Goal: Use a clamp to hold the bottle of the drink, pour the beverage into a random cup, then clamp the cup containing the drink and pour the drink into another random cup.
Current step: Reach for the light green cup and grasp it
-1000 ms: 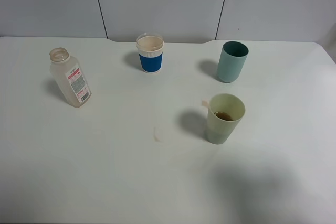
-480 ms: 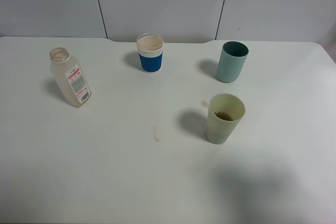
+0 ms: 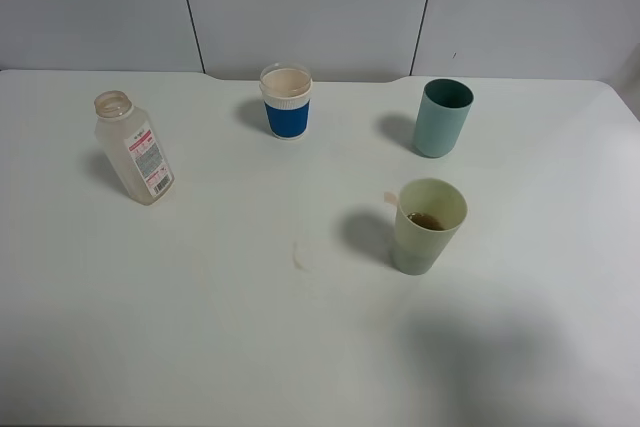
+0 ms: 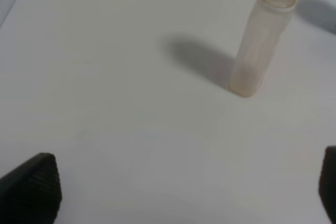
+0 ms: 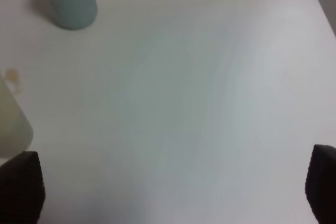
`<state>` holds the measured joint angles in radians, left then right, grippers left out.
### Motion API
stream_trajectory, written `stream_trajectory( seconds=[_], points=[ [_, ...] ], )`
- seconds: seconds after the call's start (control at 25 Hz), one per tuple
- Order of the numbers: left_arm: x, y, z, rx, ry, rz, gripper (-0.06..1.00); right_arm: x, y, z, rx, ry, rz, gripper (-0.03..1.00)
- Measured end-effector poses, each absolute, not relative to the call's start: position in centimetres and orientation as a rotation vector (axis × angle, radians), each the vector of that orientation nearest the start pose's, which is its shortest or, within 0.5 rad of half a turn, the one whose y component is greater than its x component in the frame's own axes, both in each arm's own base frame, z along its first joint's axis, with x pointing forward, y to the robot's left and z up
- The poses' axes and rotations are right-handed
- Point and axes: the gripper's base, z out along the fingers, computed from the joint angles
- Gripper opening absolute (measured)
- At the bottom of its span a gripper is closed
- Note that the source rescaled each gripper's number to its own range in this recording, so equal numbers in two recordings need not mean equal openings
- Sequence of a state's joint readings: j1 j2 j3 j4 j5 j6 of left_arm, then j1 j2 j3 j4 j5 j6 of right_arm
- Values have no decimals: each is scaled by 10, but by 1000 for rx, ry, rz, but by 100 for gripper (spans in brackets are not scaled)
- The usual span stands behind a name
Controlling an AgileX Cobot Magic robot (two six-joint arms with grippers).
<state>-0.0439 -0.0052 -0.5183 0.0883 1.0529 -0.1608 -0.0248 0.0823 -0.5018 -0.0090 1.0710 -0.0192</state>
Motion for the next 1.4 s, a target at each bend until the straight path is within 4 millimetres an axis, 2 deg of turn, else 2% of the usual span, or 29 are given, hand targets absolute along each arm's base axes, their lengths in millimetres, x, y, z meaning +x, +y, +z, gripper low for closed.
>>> stream_trajectory(
  seconds=[0.2,0.44,0.56,0.76,1.04,1.4],
  points=[
    [-7,7,283,-122,2006,-26,100,46,-2,284,3,2300,-34,100],
    [-7,7,283,-122,2006,-26,100,105,-3,301,-24,2352,-46,100],
    [-7,7,283,-122,2006,-26,100,133,-4,296,-47,2375,-55,100],
    [-7,7,283,-122,2006,-26,100,165,1,281,-140,2417,-59,100],
    [-7,7,283,-122,2006,-26,100,193,24,270,-377,2343,-87,100],
    [-7,7,283,-122,2006,-26,100,197,66,283,-614,2083,-2,100]
  ],
)
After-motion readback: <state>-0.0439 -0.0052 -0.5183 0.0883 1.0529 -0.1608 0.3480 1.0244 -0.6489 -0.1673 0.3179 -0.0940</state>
